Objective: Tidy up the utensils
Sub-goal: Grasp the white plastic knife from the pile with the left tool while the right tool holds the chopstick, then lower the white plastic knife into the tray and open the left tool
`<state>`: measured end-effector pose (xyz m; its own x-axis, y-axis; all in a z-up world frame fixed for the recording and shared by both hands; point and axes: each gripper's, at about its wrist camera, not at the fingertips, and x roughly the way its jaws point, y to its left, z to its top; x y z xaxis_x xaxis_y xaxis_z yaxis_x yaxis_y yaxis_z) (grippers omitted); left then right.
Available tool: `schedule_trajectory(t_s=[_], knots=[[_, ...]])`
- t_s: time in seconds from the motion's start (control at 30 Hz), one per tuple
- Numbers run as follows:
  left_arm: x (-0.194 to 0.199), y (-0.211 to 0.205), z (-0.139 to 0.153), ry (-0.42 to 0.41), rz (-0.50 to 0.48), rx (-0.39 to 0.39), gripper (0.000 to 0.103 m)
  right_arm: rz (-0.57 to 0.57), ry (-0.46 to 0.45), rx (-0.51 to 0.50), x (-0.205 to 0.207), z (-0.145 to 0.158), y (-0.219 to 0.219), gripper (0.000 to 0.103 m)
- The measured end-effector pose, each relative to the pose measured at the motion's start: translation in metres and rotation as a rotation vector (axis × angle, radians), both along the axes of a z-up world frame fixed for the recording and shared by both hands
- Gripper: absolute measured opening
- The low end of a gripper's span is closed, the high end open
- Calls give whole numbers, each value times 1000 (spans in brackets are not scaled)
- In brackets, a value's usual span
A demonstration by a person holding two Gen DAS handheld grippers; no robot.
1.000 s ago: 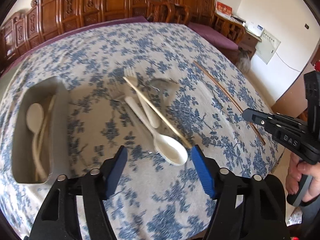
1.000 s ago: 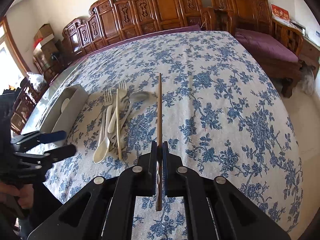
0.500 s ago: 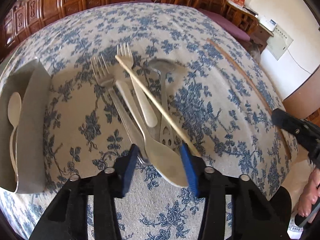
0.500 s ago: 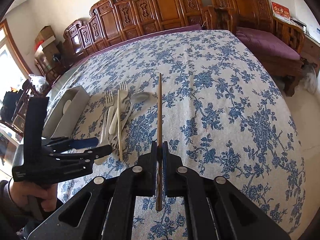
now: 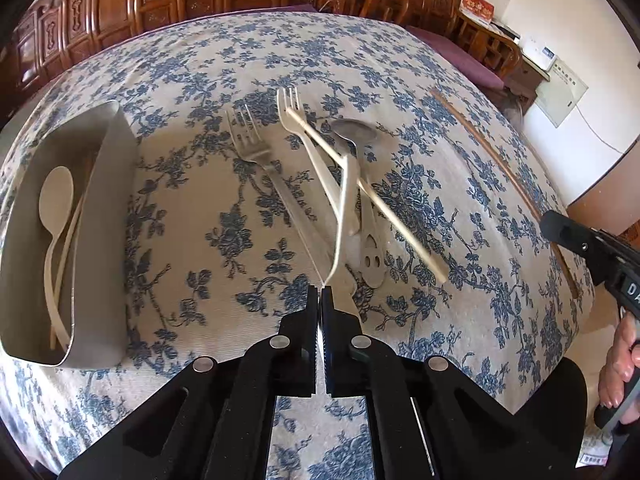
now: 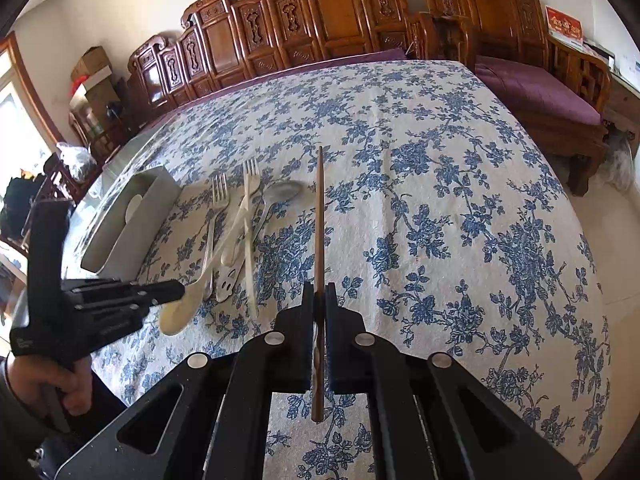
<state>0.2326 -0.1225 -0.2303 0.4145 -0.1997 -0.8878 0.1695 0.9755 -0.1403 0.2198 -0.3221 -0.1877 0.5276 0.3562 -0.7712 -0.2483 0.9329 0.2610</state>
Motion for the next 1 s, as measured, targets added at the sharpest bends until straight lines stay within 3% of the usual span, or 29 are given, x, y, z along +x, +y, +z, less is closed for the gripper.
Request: schedule_trajectory(t_s=[0.3,1.0], knots=[[-5,18,14,-50,19,46,1,26,-11,-10,-5,4,12,7],[-16,83,70,-174,96,30,1,131,-54,-20,-14,22,71,6]])
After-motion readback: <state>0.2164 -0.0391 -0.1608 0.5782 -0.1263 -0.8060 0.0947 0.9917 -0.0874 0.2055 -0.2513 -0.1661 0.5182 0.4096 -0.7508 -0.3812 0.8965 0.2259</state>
